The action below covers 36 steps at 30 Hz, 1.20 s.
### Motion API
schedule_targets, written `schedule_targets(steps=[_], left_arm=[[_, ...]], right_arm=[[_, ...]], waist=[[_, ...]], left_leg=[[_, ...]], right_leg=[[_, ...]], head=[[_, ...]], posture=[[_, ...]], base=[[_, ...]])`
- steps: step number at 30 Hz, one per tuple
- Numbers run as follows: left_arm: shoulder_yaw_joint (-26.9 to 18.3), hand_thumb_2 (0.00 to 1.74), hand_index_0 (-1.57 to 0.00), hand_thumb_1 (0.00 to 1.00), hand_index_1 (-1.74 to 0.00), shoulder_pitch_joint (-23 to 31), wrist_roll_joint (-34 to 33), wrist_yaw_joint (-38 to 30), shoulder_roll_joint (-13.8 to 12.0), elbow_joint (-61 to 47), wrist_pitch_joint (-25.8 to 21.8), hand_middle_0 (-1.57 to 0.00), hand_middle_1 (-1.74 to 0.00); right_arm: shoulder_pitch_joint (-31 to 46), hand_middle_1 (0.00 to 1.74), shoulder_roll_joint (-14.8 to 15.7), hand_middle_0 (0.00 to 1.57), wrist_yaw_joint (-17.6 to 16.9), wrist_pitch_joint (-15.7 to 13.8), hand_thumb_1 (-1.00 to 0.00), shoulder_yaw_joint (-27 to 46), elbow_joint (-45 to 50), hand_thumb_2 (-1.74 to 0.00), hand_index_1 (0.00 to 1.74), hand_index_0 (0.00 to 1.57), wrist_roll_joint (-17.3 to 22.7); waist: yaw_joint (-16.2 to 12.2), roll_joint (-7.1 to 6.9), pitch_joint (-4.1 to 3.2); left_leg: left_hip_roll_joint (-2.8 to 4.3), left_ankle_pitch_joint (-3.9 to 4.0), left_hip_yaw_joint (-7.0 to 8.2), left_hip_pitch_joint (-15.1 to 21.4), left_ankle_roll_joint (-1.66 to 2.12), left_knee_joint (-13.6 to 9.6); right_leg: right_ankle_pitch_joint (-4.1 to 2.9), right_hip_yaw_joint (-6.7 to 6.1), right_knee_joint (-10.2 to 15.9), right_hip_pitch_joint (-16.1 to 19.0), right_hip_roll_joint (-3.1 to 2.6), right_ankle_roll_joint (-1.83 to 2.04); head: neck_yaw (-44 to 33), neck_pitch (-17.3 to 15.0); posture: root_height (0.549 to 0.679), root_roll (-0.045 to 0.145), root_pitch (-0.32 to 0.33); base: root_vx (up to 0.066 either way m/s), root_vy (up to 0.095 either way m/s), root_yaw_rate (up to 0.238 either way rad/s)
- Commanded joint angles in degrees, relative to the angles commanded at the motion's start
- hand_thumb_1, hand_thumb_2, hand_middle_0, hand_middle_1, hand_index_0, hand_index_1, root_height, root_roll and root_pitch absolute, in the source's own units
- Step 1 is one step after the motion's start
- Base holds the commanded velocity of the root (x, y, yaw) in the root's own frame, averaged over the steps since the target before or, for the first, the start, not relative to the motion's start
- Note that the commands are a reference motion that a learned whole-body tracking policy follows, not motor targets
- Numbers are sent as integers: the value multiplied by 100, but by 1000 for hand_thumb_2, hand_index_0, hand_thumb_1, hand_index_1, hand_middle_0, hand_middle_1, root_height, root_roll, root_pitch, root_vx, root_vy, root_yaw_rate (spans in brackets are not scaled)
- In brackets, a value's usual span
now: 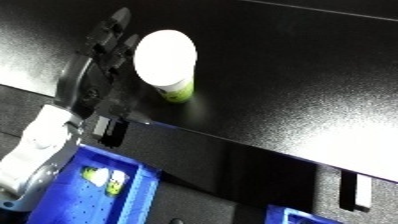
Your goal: Pick up the object and place it into the box
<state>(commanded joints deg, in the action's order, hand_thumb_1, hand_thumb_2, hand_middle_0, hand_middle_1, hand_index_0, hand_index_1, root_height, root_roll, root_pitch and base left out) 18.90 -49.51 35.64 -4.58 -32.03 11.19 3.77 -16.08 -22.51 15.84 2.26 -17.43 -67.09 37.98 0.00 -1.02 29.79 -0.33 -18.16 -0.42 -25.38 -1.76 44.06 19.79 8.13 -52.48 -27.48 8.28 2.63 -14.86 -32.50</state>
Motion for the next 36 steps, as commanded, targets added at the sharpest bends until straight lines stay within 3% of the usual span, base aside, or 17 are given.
schedule_targets(steps=[4, 6, 7, 8, 21, 26, 30, 36], left_arm=[[153, 0, 0, 0, 0, -214, -34, -49, 99, 128, -12, 0, 0], [212, 174, -157, 100, -174, -321, -56, -48, 138, 178, -23, -157, -174], [212, 174, -157, 100, -174, -321, -56, -48, 138, 178, -23, -157, -174], [260, 348, -314, 200, -348, -414, -85, -22, 169, 205, -23, -314, -348], [439, 1479, -1334, 850, -1479, -774, -90, -44, 255, 340, 125, -1334, -1479], [391, 1479, -1334, 850, -1479, -714, 169, -144, 237, 399, 283, -1334, -1479], [267, 1479, -1334, 850, -1479, -522, 933, -222, 263, 447, 485, -1334, -1479], [-81, 1479, -1334, 850, -1479, -91, 1692, -157, 292, 301, 179, -1334, -1479]], right_arm=[[-28, 0, 33, 0, -11, -3, 0, -53, -8, 0, 0, 0, 26], [-42, 0, 50, 0, -17, 2, 0, -73, -13, 0, 0, 0, 32], [-42, 0, 50, 0, -17, 2, 0, -73, -13, 0, 0, 0, 32], [-51, 0, 59, 0, -19, 3, 0, -85, -16, 0, 0, 0, 36], [-99, 0, 106, 0, -1, -1, 0, -115, -46, 0, 0, 0, -25], [-92, 0, 114, 0, -8, 9, 0, -111, -46, 0, 0, 0, -34], [-84, 0, 103, 0, -25, 19, 0, -92, -45, 0, 0, 0, -49], [-30, 0, 95, 0, -63, -26, 0, -26, -31, 0, 0, 0, -21]], waist=[[-58, -25, 0], [-83, -33, 0], [-83, -33, 0], [-104, -37, 0], [-193, -15, 0], [-190, 10, 0], [-173, 49, 0], [-90, 113, 0]], left_leg=[[19, -33, 24, -44, -10, 61], [26, -48, 35, -51, -15, 84], [26, -48, 35, -51, -15, 84], [32, -61, 45, -52, -18, 100], [47, -92, 56, 11, -15, 127], [40, -75, 41, 34, -7, 101], [25, -57, 16, 41, -1, 87], [-18, -22, -40, 74, 15, 22]], right_leg=[[-2, -20, -29, -64, -10, 7], [0, -27, -42, -81, -14, 9], [0, -27, -42, -81, -14, 9], [5, -32, -49, -85, -16, 8], [33, -41, -61, -42, -15, -10], [39, -31, -52, -18, -9, -15], [49, -12, -58, -4, 8, -22], [73, 16, -36, 38, 30, -48]], head=[[-128, 0], [-166, 0], [-166, 0], [-198, -7], [-342, -89], [-348, -54], [-396, -31], [-450, 59]], posture=[[622, 15, -23], [621, 15, -23], [621, 15, -23], [621, 16, -23], [620, 21, -30], [621, 23, -32], [621, 25, -32], [622, 30, -31]], base=[[6, -3, -62], [10, -3, -55], [11, -4, -52], [11, -6, -40], [10, -6, -21], [-2, -1, 8], [-15, 7, 38], [-25, 6, 75]])
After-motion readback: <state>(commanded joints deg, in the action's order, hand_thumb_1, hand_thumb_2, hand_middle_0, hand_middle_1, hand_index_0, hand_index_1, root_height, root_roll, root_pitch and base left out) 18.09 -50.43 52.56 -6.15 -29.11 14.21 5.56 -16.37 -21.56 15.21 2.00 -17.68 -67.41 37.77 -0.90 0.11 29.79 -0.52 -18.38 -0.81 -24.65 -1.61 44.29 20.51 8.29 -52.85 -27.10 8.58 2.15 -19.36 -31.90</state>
